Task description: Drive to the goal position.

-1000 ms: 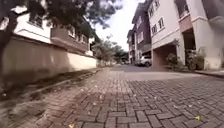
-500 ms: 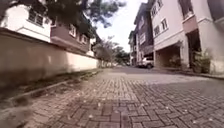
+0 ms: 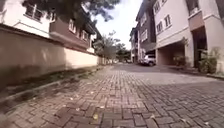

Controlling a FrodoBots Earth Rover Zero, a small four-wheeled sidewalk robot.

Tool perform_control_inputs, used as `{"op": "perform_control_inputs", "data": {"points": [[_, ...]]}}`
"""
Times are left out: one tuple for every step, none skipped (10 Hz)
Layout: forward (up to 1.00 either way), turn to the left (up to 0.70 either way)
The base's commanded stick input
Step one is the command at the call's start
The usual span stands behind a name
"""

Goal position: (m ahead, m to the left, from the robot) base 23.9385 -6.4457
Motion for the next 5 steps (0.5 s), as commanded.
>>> {"op": "perform_control_inputs", "data": {"points": [[0.69,0.03],[0.69,0.03],[0.69,0.03],[0.69,0.03],[0.69,0.03]]}}
